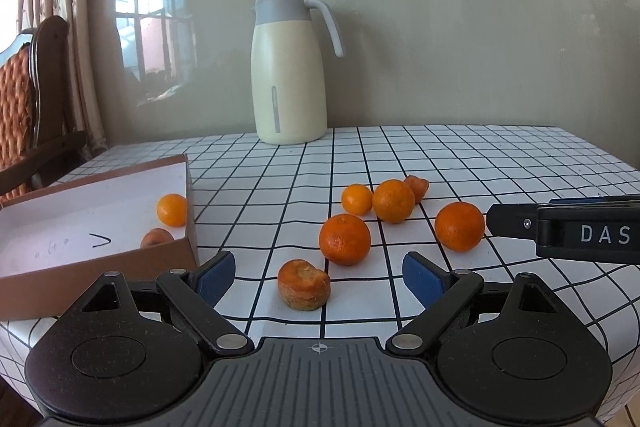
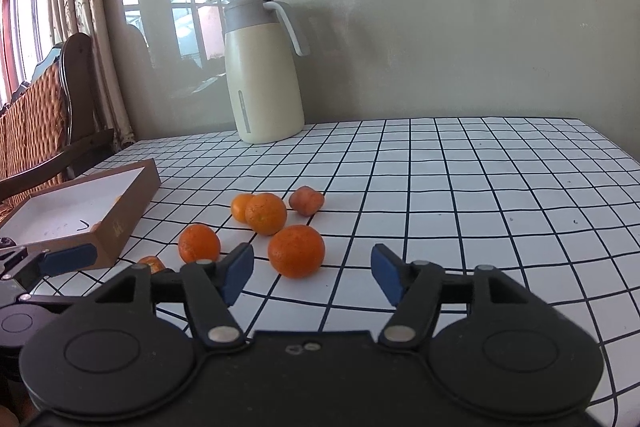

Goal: Organize fruits
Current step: 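Grasp the peeled brownish fruit with the left tool while the right tool grasps a tangerine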

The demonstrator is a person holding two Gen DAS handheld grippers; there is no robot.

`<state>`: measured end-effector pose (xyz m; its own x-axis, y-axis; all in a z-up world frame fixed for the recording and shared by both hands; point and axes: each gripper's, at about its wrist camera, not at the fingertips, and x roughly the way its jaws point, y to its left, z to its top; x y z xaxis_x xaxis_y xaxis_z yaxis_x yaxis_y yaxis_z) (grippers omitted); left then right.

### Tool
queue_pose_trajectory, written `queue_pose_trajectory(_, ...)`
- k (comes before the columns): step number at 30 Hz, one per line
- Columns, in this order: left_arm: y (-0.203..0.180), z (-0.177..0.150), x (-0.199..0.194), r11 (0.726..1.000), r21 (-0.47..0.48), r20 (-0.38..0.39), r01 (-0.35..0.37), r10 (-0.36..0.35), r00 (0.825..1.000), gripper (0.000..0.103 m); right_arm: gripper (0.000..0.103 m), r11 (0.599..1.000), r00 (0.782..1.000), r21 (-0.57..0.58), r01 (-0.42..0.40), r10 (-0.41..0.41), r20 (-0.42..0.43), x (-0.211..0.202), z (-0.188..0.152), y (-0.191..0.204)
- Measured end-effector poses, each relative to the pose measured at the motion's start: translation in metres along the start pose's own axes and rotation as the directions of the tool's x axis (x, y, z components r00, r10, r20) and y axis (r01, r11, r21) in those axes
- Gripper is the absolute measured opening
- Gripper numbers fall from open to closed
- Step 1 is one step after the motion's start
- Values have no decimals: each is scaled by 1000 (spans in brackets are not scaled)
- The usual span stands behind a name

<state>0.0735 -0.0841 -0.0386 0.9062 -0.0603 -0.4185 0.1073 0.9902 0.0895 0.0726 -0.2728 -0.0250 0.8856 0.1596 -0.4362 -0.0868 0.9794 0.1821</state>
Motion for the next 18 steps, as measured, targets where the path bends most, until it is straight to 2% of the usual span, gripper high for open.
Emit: queue_pose_trajectory(18, 3, -8, 14, 998, -54, -39, -20, 18, 999, 90, 69, 1000, 1000, 13, 5, -5, -9, 7, -1, 2)
